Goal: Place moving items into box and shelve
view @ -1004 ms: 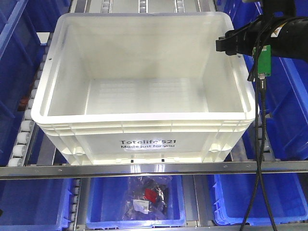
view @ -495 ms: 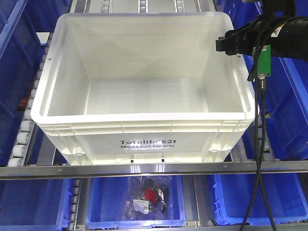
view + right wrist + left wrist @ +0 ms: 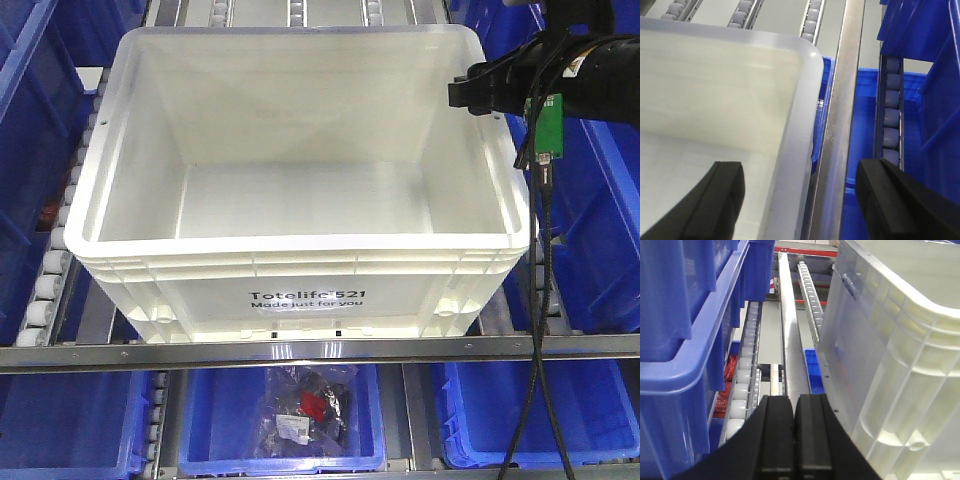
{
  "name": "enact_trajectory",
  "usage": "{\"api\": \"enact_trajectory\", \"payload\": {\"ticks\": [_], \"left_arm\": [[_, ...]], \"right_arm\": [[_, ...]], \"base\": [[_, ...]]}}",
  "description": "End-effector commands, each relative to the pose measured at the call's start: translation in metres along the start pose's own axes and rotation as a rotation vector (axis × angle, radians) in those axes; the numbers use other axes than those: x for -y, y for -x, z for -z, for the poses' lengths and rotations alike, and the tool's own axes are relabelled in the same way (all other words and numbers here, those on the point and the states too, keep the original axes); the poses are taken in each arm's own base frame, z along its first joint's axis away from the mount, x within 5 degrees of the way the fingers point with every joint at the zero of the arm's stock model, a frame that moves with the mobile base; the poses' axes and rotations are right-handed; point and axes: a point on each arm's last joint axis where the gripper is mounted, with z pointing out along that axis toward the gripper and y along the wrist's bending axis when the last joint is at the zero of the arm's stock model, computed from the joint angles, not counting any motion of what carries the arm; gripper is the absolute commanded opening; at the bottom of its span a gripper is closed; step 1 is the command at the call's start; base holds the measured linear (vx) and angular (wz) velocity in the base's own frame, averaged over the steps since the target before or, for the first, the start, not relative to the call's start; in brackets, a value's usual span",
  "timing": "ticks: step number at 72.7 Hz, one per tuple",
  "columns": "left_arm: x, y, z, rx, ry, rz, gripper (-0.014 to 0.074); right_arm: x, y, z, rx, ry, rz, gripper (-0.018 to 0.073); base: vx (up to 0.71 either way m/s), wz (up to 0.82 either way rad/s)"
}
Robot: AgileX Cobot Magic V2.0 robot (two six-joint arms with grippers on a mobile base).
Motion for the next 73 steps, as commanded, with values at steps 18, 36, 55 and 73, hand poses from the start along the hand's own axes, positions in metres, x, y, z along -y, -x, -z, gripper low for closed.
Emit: {"api": "enact_trajectory", "payload": {"ticks": [18,36,55,73], "left_arm": [[-0.001,-0.004,-0.002,0.047,-0.001,0.013,0.0102],[-0.001,-0.004,-0.002,0.047,-0.001,0.013,0.0102],[-0.001,-0.004,-0.002,0.047,-0.001,0.013,0.0102],[-0.001,-0.004,-0.002,0.047,-0.001,0.013,0.0102]], "right_arm": [[-0.001,-0.001,0.037,0.187,0.011,-0.017,0.0519],[0.011,-0.017,0.079,0.294,-0.028,-0.033,0.0495],[0.031,-0.050,0.139,0.387,-0.131,-0.062,0.0490],[0.037,-0.112,0.178,0.493,-0.246,-0.058,0.0456]], "base": [[0.00,0.00],[0.00,0.00],[0.00,0.00],[0.00,0.00]]}}
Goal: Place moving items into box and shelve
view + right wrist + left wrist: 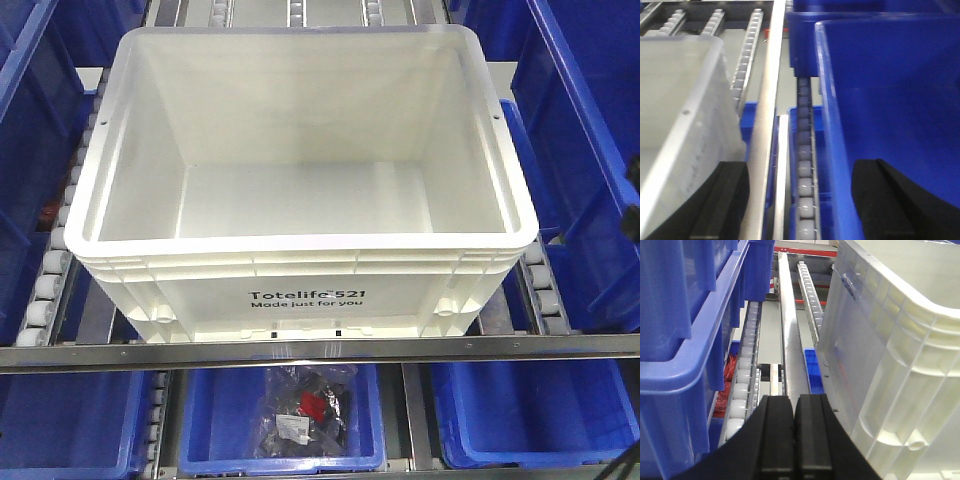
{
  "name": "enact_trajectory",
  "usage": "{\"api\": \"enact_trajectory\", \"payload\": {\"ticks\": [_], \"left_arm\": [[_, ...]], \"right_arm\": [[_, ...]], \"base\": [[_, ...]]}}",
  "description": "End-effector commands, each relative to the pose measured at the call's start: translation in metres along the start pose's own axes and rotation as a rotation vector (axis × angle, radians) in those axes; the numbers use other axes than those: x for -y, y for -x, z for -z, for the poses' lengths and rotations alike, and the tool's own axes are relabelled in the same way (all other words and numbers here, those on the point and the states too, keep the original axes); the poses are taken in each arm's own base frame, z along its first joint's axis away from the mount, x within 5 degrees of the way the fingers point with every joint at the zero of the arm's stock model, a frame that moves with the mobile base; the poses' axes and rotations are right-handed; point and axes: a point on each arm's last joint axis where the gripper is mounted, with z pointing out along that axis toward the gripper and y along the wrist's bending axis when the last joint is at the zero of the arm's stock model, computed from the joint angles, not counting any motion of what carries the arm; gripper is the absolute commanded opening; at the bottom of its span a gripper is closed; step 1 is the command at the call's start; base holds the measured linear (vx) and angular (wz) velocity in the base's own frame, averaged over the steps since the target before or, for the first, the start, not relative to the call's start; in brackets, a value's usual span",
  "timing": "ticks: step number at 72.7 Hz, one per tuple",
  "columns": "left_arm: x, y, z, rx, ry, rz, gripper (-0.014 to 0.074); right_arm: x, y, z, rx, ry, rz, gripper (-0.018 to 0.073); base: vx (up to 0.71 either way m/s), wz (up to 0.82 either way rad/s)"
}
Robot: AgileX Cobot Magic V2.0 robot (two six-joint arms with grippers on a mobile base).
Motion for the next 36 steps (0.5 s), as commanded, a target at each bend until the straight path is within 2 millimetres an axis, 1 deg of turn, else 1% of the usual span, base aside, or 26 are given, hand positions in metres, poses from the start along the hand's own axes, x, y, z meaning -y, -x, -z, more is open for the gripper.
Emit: {"api": "enact_trajectory", "payload": {"ticks": [1,6,10,16,23,28,36], "left_arm": [[-0.001,-0.004,-0.002,0.047,-0.001,0.011,0.0102],[-0.001,-0.004,-0.002,0.047,-0.001,0.011,0.0102],[-0.001,-0.004,-0.002,0.047,-0.001,0.011,0.0102],[-0.001,-0.004,-0.002,0.047,-0.001,0.011,0.0102],[-0.001,-0.004,-0.002,0.047,-0.001,0.011,0.0102],[-0.001,-0.004,-0.002,0.047,-0.001,0.011,0.0102],[-0.001,-0.004,-0.002,0.047,-0.001,0.011,0.0102]], "right_arm": [[0.003,0.011,0.019,0.210,-0.025,0.025,0.0448],[0.004,-0.004,0.032,0.274,-0.038,0.043,0.0395],[0.004,-0.014,0.041,0.324,-0.037,0.045,0.0326],[0.003,-0.034,0.052,0.358,-0.036,0.046,0.0223],[0.002,-0.058,0.055,0.350,-0.036,0.046,0.0085],[0.002,-0.071,0.057,0.349,-0.036,0.046,-0.0007],[0.002,-0.089,0.059,0.351,-0.036,0.046,-0.0011]], "base": [[0.00,0.00],[0.00,0.00],[0.00,0.00],[0.00,0.00],[0.00,0.00],[0.00,0.00],[0.00,0.00]]}}
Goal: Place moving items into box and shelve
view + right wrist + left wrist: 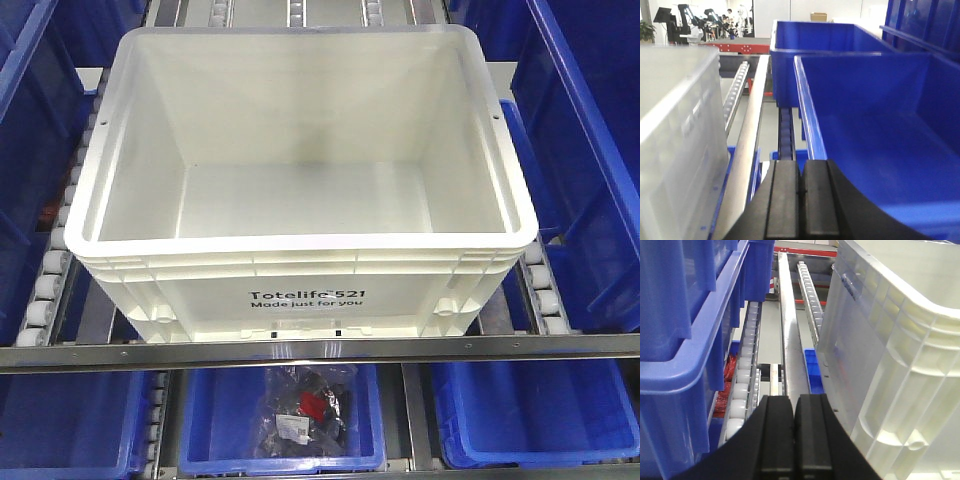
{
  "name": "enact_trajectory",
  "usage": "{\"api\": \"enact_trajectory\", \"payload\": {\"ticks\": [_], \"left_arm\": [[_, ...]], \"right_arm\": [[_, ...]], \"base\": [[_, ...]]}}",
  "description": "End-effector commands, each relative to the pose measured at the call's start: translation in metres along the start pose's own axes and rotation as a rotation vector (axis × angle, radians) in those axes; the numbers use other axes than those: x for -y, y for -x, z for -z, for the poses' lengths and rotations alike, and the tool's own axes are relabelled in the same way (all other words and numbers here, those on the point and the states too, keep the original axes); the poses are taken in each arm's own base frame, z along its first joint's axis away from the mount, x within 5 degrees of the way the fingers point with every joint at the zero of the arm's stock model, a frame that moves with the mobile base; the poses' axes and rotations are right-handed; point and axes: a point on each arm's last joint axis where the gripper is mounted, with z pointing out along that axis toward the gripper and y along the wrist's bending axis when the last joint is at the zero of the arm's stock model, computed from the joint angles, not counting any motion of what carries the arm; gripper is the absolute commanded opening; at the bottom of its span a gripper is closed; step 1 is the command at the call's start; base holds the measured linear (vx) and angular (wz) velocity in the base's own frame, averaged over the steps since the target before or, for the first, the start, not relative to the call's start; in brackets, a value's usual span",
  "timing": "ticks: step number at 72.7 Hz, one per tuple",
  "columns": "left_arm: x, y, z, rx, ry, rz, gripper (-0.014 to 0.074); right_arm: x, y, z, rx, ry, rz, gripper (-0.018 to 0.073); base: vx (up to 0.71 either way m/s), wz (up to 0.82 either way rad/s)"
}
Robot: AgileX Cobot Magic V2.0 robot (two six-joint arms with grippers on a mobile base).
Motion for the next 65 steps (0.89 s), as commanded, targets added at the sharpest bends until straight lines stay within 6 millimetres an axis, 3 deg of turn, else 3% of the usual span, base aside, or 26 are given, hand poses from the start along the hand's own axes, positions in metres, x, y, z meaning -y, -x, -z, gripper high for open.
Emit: {"api": "enact_trajectory", "payload": {"ticks": [1,9,25,65], "left_arm": [[-0.001,-0.004,-0.002,0.047,-0.001,0.011,0.0102],[-0.001,-0.004,-0.002,0.047,-0.001,0.011,0.0102],[-0.001,-0.004,-0.002,0.047,-0.001,0.011,0.0102],[-0.001,-0.004,-0.002,0.047,-0.001,0.011,0.0102]], "right_arm": [[0.000,0.009,0.004,0.118,-0.003,0.013,-0.0011],[-0.001,-0.006,0.009,0.134,-0.004,0.013,-0.0008],[0.000,-0.016,0.018,0.060,-0.016,0.016,-0.0006],[0.000,-0.017,0.018,0.048,-0.013,0.013,-0.0006]], "base": [[0.00,0.00],[0.00,0.00],[0.00,0.00],[0.00,0.00]]}}
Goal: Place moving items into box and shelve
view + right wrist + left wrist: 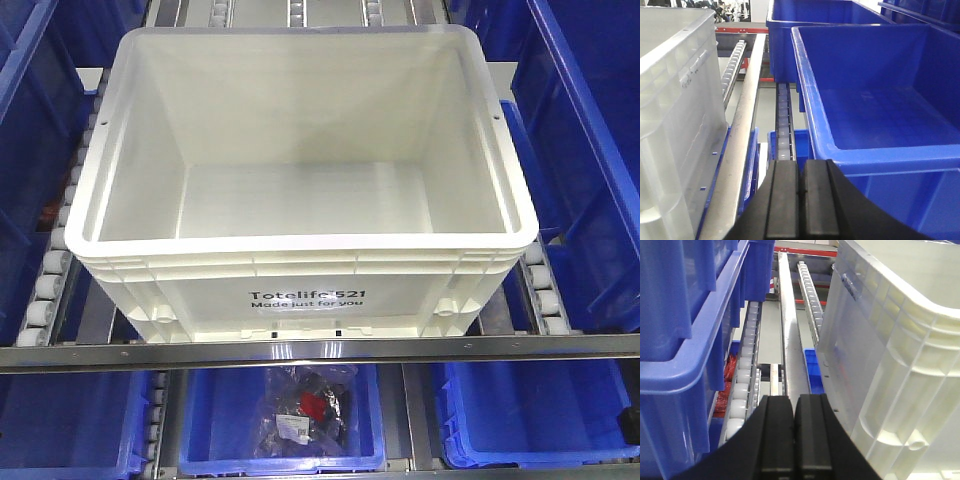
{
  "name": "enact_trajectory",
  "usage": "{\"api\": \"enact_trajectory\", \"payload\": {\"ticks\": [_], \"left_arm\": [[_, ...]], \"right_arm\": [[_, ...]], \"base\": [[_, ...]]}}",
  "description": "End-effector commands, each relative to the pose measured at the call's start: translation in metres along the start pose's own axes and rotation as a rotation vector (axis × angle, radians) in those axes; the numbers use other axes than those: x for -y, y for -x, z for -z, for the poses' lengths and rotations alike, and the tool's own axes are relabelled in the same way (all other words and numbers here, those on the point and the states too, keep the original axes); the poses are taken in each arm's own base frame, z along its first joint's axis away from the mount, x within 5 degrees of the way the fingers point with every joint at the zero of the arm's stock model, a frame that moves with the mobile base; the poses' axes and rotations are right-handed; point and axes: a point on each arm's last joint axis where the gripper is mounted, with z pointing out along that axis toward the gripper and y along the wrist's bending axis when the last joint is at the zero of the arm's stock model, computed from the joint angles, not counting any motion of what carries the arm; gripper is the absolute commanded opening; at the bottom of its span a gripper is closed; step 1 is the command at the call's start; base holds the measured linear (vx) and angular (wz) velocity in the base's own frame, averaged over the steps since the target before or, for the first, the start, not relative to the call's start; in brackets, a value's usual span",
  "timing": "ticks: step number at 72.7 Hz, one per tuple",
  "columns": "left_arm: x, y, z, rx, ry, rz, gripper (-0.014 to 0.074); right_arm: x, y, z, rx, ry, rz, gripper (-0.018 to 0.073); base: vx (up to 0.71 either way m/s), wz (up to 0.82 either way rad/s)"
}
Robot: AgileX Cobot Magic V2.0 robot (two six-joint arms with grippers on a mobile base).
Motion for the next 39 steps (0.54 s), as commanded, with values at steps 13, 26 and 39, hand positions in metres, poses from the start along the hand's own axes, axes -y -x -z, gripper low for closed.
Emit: {"api": "enact_trajectory", "payload": {"ticks": [13,26,39], "left_arm": [[-0.0012,-0.0034,-0.0020,0.048,-0.001,0.011,0.0102],[-0.0012,-0.0034,-0.0020,0.048,-0.001,0.011,0.0102],[-0.0012,-0.0034,-0.0020,0.048,-0.001,0.011,0.0102]], "right_arm": [[0.0000,0.0080,0.0013,0.093,-0.001,0.010,-0.0006],[0.0000,0.0080,0.0013,0.093,-0.001,0.009,-0.0006],[0.0000,0.0080,0.0013,0.093,-0.001,0.009,-0.0006]], "base": [[0.00,0.00],[0.00,0.00],[0.00,0.00]]}}
